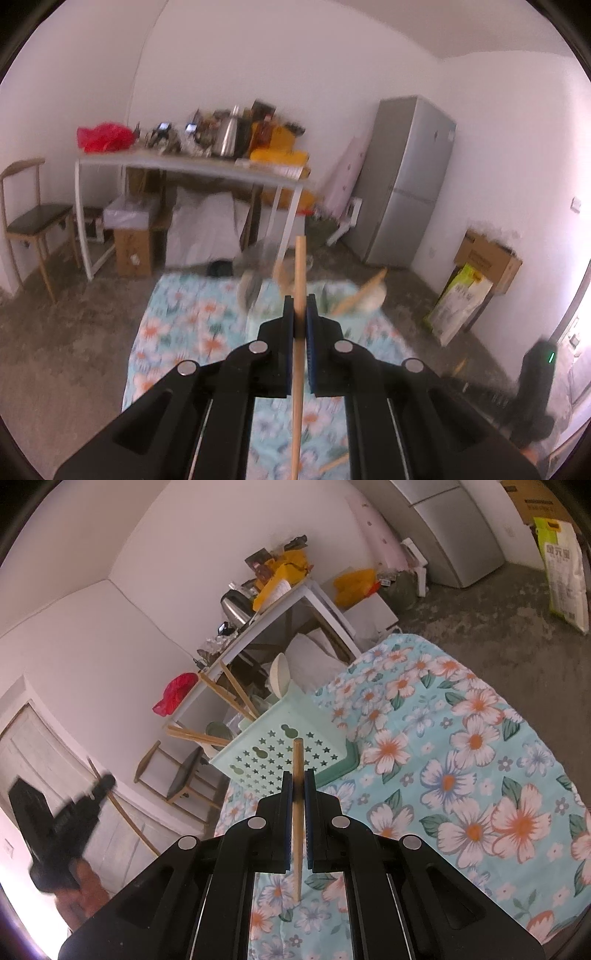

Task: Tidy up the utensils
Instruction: 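Lift the chopsticks upright with both tools and carry them over the holder, then lower the chopsticks into the green holder and open both tools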

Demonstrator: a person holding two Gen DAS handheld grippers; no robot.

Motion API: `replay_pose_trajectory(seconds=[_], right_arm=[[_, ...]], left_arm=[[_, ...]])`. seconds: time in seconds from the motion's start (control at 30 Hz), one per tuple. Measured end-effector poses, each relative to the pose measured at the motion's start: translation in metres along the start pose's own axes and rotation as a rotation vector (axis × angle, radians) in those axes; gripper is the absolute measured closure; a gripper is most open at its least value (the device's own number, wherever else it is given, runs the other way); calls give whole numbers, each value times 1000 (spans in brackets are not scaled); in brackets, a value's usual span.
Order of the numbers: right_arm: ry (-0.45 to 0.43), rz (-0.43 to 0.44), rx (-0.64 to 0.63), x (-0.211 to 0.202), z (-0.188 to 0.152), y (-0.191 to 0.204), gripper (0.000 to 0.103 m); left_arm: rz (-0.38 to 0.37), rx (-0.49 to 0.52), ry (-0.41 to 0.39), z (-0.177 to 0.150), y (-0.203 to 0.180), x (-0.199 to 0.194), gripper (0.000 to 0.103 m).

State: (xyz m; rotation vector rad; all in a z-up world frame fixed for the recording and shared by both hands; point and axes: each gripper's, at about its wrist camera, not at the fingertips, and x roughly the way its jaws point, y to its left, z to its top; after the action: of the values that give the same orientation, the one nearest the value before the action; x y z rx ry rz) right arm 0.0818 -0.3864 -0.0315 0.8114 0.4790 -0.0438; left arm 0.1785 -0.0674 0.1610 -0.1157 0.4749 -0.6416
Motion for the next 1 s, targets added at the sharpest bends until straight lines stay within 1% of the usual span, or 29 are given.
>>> replay_pose_trajectory(seconds=[0.17,0.3,0.4,0.47,0.53,0.63,0.73,0.8,0.87,1.0], right_arm=[[2,0,-1,0,1,0,99],[0,-2,-3,1,2,1,99],[-1,-3,-6,2,3,3,99],[0,-4,-7,4,4,3,99],[0,-6,-6,5,4,3,99],[3,-7,-2,7,5,2,99],[5,-8,-1,9,7,2,99],[6,-6,0,10,7,0,99],[7,-7,1,10,7,-1,99],[10,-9,4,10,6,-3,99]], left_arm=[[-48,-10,-136,42,-14,5,98],[-70,-43,-233,74,-22,19,98],[-43,-44,-285,90,-26,39,98],[-17,-44,-296,97,-28,55,98],[11,-48,-290,99,-27,74,98],[69,-42,-286,95,-26,102,98],[125,-13,-272,86,-26,130,98],[139,4,-246,77,-26,145,98],[137,18,-225,68,-27,154,98],[123,36,-192,51,-27,158,97]])
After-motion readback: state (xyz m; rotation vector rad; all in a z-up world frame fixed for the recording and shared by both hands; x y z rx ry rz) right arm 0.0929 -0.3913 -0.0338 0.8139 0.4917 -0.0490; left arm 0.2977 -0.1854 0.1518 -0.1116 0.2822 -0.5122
